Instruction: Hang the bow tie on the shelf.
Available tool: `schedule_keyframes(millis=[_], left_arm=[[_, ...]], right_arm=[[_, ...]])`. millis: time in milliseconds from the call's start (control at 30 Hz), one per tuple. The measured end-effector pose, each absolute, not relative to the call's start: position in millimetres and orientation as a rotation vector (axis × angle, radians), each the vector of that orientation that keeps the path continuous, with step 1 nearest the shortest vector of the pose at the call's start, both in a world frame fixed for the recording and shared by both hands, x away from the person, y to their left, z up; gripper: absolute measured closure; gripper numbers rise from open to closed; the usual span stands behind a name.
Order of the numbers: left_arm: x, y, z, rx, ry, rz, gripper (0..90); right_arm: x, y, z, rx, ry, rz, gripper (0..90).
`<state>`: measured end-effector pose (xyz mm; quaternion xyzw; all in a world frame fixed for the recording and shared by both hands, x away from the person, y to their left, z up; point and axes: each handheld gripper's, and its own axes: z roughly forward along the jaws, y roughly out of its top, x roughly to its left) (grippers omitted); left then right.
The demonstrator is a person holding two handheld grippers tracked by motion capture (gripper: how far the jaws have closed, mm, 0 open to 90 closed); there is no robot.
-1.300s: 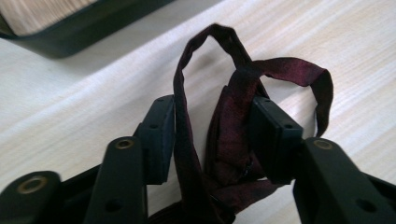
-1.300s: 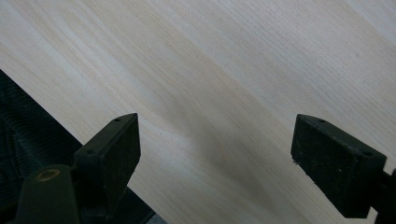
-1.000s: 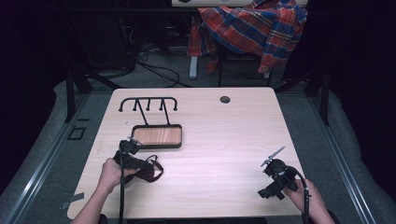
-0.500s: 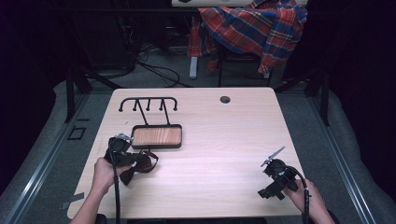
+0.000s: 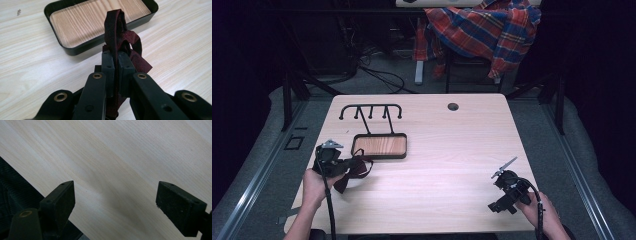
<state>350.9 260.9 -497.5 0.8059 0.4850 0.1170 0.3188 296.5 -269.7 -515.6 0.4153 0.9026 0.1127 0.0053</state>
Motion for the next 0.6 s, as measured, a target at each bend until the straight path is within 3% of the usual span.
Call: schedule_keyframes(millis=[600], left_arm=[[349.7,274.7,-491.2,2.102,1.285,0.352,85.8]], right_arm=[[296.8,-269.1,-515.5,1.293,2.825,0.339,15.6]])
